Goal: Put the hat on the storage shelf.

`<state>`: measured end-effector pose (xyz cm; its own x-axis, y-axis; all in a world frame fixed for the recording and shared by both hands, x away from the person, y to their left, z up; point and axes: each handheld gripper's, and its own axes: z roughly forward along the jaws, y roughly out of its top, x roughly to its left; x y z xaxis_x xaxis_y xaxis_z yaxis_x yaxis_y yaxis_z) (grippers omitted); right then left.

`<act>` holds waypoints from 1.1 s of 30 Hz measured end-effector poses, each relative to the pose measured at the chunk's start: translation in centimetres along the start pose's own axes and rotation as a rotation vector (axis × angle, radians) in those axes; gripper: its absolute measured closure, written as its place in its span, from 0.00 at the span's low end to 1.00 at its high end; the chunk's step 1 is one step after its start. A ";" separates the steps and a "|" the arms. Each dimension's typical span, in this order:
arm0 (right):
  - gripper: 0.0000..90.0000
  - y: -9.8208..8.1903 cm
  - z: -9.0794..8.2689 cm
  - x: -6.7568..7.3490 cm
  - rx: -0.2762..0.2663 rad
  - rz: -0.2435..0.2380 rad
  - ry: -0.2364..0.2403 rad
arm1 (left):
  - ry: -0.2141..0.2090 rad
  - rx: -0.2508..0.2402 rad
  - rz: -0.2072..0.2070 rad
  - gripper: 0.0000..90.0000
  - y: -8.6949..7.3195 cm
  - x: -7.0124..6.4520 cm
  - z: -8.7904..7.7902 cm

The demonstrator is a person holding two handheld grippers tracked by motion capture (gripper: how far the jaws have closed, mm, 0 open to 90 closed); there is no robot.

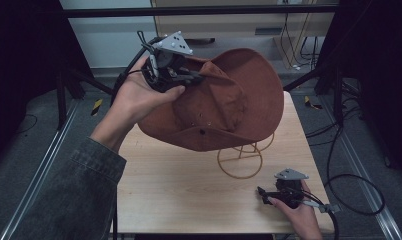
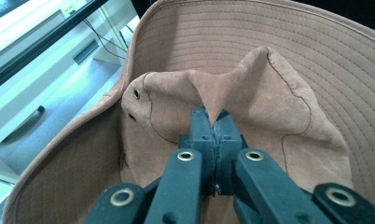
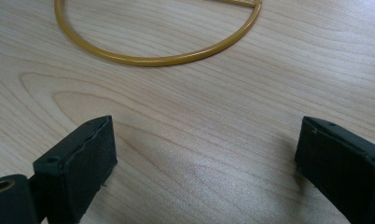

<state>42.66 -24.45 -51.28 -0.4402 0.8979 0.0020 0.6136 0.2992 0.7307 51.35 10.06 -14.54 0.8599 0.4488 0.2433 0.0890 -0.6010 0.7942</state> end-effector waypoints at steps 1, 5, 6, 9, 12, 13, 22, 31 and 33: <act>0.06 0.0 0.0 0.0 0.000 0.000 0.000 | 0.000 0.000 0.000 0.99 0.0 0.0 0.0; 0.06 0.0 0.0 0.0 0.000 0.000 0.002 | -0.003 0.001 0.004 0.99 0.2 -0.2 0.3; 0.06 0.0 0.0 0.0 0.000 0.000 0.002 | -0.003 0.001 0.004 0.99 0.2 -0.2 0.3; 0.06 0.0 0.0 0.0 0.000 0.000 0.002 | -0.004 0.005 0.010 0.99 0.3 -0.5 0.6; 0.06 0.0 0.0 0.0 0.000 0.000 0.000 | -0.004 0.007 0.013 0.99 0.3 -0.6 0.7; 0.06 0.0 0.0 0.0 0.000 0.000 0.002 | -0.005 0.008 0.017 0.99 0.4 -0.7 0.8; 0.06 0.0 0.0 0.0 0.000 0.000 0.000 | -0.012 0.006 0.024 0.99 0.8 -1.1 1.4; 0.06 0.0 0.0 0.0 0.000 0.000 0.000 | -0.021 0.017 0.039 0.99 1.4 -1.7 2.8; 0.06 0.0 0.0 0.0 0.000 0.000 0.000 | -0.023 0.017 0.042 0.99 1.4 -1.7 2.9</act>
<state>42.67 -24.46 -51.28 -0.4408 0.8976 0.0020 0.6136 0.2997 0.7306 51.45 6.48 -15.46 0.8743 0.4077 0.2633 0.0609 -0.6304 0.7739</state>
